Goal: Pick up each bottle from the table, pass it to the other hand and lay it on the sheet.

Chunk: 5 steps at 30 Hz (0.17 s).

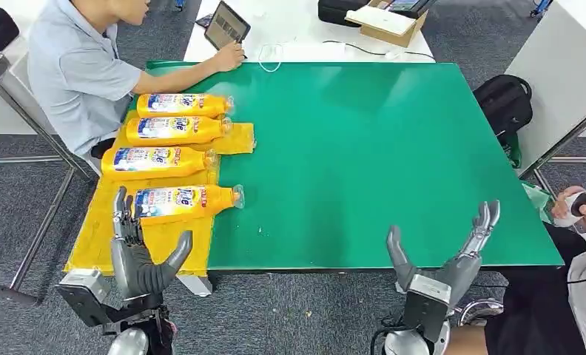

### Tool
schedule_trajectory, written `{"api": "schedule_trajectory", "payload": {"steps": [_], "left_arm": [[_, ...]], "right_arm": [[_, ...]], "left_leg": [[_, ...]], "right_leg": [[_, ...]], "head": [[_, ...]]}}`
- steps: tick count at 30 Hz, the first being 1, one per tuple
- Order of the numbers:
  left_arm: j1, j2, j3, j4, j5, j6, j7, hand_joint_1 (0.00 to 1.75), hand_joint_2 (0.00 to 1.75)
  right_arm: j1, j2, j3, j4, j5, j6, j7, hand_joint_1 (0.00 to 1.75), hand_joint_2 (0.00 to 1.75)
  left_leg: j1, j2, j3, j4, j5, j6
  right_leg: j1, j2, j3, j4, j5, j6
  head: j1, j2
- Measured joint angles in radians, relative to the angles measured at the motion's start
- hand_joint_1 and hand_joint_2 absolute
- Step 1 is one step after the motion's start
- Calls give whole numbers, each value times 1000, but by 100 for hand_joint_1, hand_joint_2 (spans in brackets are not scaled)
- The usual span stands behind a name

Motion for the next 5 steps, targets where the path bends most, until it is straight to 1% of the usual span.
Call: {"api": "schedule_trajectory", "payload": {"steps": [5], "left_arm": [[0,0,1,1,-6,-18,-3,0,175]], "right_arm": [[-9,2,41,54,7,0,0,0,175]], "left_leg": [[0,0,0,0,0,0]], "right_leg": [[0,0,0,0,0,0]], "head": [[0,0]]}}
